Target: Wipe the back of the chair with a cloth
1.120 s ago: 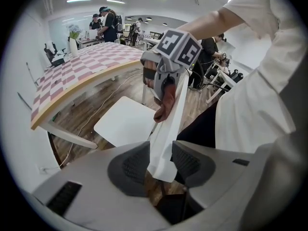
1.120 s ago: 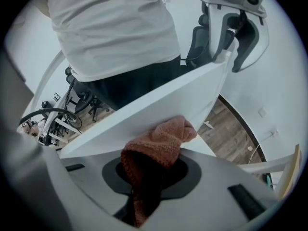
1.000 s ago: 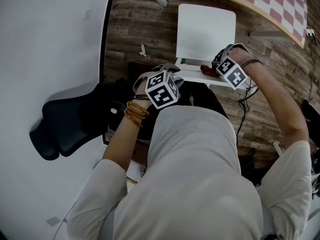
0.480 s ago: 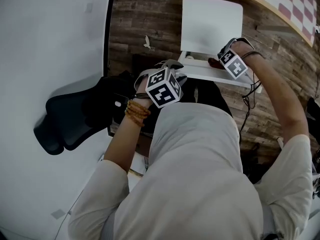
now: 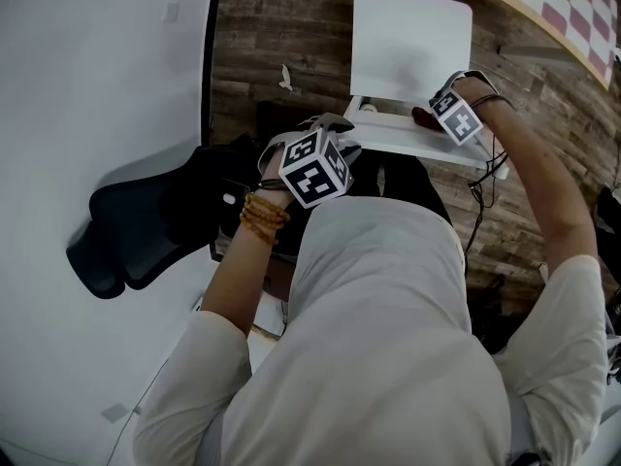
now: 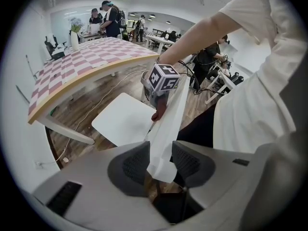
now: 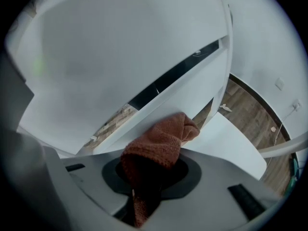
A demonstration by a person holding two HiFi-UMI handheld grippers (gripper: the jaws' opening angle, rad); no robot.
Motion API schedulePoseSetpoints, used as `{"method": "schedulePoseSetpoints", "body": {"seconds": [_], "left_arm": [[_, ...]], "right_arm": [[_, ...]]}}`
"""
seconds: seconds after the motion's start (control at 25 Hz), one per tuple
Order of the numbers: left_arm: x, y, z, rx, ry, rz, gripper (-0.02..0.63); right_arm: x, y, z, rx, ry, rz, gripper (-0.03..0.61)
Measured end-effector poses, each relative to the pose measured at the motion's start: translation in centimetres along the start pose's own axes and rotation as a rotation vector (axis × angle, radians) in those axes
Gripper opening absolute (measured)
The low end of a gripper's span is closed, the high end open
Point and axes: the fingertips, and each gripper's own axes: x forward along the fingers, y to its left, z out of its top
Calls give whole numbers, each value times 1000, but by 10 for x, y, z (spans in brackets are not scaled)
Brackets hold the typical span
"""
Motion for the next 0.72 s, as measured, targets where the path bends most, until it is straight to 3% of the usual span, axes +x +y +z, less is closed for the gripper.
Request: {"method": "schedulePoseSetpoints", "body": {"seconds": [0.72], "left_arm": [[1, -1, -1, 2, -1, 14, 178]], "right_arm": [[-79, 40, 36, -62, -32, -107, 83]]}}
